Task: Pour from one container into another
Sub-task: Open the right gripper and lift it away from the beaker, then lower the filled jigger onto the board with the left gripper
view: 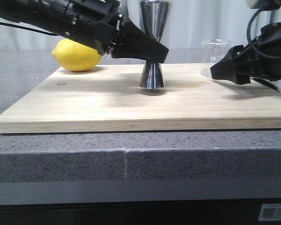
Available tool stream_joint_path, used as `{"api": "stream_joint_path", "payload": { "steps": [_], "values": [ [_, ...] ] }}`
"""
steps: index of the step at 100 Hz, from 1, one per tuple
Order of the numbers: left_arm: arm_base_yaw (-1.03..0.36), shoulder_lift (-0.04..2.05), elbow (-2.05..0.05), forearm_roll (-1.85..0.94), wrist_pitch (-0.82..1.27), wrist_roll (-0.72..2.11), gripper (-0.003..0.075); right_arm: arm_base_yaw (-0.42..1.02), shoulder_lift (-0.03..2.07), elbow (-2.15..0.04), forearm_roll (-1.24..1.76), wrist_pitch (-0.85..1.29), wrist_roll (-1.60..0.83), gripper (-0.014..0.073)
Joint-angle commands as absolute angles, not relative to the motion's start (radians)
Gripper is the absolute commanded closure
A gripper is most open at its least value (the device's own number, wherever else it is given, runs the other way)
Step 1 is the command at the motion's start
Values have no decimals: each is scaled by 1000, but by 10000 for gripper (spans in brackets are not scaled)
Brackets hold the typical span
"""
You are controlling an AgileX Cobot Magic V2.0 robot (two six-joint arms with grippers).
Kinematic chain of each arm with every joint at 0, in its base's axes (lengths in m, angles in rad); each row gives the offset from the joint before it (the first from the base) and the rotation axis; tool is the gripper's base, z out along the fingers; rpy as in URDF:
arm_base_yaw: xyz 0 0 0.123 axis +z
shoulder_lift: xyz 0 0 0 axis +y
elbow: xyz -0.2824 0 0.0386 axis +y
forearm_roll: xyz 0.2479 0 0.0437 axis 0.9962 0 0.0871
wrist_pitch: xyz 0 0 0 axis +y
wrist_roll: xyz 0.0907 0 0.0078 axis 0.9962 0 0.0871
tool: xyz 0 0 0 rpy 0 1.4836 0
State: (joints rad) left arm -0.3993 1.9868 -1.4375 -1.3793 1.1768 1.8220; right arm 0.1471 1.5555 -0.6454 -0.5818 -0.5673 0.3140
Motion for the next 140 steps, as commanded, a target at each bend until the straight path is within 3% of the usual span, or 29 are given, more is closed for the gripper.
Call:
{"api": "stream_joint_path", "payload": {
  "steps": [1,92,140],
  "values": [
    [-411,1937,-1466,-1456,1269,1815,730,141,1494,-657,-574,-641,322,162],
    [-392,1937,-1466,-1458,1269,1815,730,143,1187,-627,-591,-498,391,162],
    [-336,1937,-1466,-1473,1269,1815,730,143,1164,-627,-591,-493,391,164]
  ]
}}
